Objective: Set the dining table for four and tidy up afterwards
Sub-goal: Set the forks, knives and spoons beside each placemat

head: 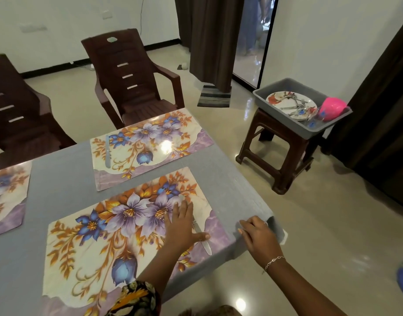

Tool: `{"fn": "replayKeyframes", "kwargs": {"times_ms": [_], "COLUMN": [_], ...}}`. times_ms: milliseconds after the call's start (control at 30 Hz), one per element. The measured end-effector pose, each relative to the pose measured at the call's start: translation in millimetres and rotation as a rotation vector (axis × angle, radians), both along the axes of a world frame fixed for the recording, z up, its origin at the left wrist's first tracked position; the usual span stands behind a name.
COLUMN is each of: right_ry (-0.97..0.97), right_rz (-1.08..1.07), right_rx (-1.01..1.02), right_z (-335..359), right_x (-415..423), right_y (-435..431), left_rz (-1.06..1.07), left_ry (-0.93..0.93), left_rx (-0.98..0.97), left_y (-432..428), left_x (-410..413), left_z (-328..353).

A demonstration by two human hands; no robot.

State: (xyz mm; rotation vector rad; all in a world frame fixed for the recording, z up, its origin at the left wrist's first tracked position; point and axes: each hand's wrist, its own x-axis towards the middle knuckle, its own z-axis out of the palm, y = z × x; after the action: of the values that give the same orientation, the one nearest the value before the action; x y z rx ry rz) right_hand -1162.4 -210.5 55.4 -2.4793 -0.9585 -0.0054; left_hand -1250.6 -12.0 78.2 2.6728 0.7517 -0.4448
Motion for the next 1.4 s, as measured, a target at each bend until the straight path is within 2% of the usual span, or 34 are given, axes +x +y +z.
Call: {"fn": "replayKeyframes", "kwargs": {"times_ms": [267, 500, 667, 1067, 1200, 1400], "right_ry": [-0.107, -0.230, -0.337, -0.335, -0.264, -0.165], "right_rz": [-0.049, -0.180, -0.257, -0.197, -0.192, -0.135], "right_rx": [0.024, -0.002, -0.068, -0.115, -0.035, -0.031], "right_z": [17, 18, 17, 39, 39, 42], "right_x": [23, 75, 143, 367, 427, 525], "right_y": [-54, -127, -172, -190, -187, -178], "left_rz": [-0.068, -0.172, -0.211, -0.046, 0.018, 0.115], "left_ry": [-0.204, -0.451, -0.545, -0.599, -0.583, -0.572], "left_rx": [0.043, -0.109, -0.185, -0.351, -0.380, -0.385], "left_y": [-60, -121, -160, -181, -179, -181], "left_x": [45, 131, 206, 426, 472, 542], "left_z": [20, 18, 17, 24, 27, 26]}}
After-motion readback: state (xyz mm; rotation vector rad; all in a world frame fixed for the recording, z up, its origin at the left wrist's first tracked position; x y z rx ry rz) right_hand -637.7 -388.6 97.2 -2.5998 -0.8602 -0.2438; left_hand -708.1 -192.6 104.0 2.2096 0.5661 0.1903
